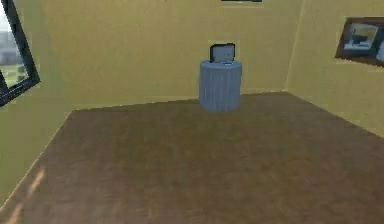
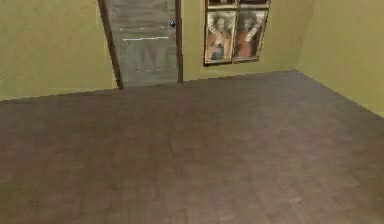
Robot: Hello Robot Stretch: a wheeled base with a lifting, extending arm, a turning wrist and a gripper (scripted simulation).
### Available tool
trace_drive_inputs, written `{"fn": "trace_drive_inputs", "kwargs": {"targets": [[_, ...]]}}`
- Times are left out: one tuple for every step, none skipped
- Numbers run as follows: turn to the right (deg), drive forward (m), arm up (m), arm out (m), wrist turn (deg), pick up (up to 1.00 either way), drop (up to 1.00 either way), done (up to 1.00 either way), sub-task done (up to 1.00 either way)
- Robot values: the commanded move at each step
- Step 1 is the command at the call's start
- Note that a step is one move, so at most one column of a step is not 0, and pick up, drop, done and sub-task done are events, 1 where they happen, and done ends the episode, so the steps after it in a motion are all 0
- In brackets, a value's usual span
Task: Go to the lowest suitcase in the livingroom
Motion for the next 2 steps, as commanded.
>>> {"fn": "trace_drive_inputs", "kwargs": {"targets": [[0.0, 1.00, 0.00, 0.00, 0.0, 0.00, 0.00, 0.00, 0.00], [-3.0, 0.00, 0.00, 0.00, 0.0, 0.00, 0.00, 0.00, 0.00]]}}
